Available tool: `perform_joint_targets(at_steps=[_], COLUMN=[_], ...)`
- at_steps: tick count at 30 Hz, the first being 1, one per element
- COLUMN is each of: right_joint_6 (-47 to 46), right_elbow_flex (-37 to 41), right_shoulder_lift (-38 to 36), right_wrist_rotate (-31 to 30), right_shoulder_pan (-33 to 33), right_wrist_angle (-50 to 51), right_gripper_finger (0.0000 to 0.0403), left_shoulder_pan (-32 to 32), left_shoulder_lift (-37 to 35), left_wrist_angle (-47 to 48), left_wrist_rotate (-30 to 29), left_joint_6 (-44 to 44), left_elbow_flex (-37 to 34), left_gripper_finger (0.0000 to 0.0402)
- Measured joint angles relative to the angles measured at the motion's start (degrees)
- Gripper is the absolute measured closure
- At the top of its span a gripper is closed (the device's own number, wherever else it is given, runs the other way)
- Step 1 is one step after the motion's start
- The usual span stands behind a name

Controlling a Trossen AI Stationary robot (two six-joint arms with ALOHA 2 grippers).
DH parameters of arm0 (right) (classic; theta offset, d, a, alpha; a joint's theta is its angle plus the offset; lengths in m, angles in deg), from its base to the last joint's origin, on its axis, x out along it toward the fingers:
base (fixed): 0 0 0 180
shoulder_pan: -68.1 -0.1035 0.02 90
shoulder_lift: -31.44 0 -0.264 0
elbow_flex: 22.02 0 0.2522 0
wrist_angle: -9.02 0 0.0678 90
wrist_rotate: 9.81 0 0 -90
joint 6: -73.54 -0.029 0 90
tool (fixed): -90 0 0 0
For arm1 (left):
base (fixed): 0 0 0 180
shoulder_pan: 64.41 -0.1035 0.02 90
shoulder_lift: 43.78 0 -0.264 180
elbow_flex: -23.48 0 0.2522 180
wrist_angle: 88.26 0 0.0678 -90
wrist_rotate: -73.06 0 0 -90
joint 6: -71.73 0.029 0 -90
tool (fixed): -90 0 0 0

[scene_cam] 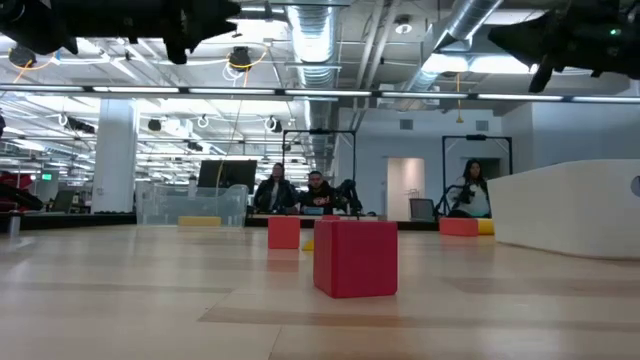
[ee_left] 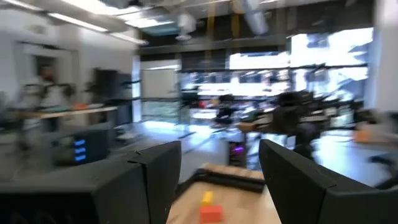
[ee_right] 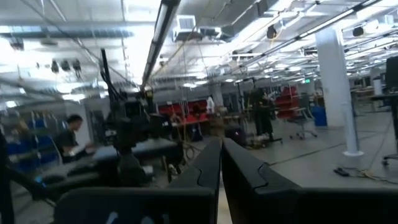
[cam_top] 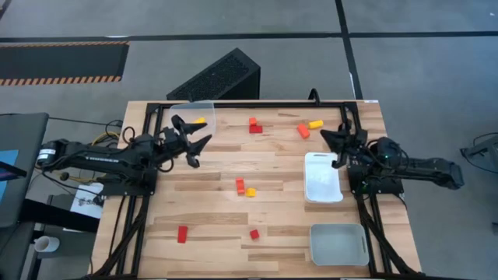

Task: Sort & place blocks by color
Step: Put the top right orange block into the white bin

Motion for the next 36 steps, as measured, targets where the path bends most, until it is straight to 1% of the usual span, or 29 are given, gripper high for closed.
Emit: perform_joint_targets(at_steps=[3,6,8,10,14,16,18,20,22,26,29,31,34,36], right_joint_6=[0.89,1.78,3.62,3.36,2.07,2.29,3.4,4.51,5.26,4.36,0.94,-0.96,-1.48,-3.16], right_elbow_flex=[-0.64,-1.17,-1.28,-1.28,-1.85,-3.49,-5.91,-8.91,-12.48,-21.06,-26.76,-29.88,-33.06,-33.44], right_shoulder_lift=[2.0,4.05,5.53,7.46,11.99,14.36,16.99,19.75,23.3,30.44,35.44,38.46,42.72,45.8], right_wrist_rotate=[-0.05,0.21,0.3,0.28,2.28,3.64,3.51,1.75,-1.34,-8.0,-11.66,-11.28,-7.62,-3.59], right_shoulder_pan=[0.81,2.15,3.02,4.06,4.8,3.92,2.48,1.09,-0.06,-0.26,2.34,5.47,11.02,15.13], right_wrist_angle=[0.16,0.59,3.21,4.42,4.8,5.23,6.94,9.69,13.78,25.75,34.12,39.32,43.93,44.45], right_gripper_finger=[0.0361,0.0361,0.0361,0.0361,0.0358,0.0352,0.0345,0.0337,0.0327,0.0304,0.0285,0.0272,0.0251,0.0237], left_shoulder_pan=[-0.35,-1.85,-3.3,-4.91,-7.3,-8.05,-8.65,-9.25,-9.6,-9.75,-9.75,-9.75,-9.75,-9.75], left_shoulder_lift=[1.59,3.22,4.18,4.96,6.07,6.28,6.5,6.5,6.5,6.5,6.5,6.5,6.5,6.5], left_wrist_angle=[0.12,0.07,0.06,-0.9,-2.08,-1.98,-1.97,-1.98,-1.94,-1.96,-1.95,-1.96,-2.08,-2.54], left_wrist_rotate=[-3.75,-3.97,-4.01,-4.02,-2.26,-0.78,0.27,1.55,2.99,5.0,5.06,5.06,5.07,5.36], left_joint_6=[0.36,0.39,0.87,0.2,-1.49,-1.64,-1.68,-1.72,-1.79,-1.79,-2.27,-2.65,-4.15,-5.33], left_elbow_flex=[0.0,0.0,0.0,0.0,0.0,0.0,0.0,0.0,0.0,0.0,0.0,0.0,0.0,0.0], left_gripper_finger=[0.0194,0.0194,0.0194,0.0194,0.0194,0.0194,0.0194,0.0194,0.0194,0.0194,0.0194,0.0194,0.0194,0.0194])
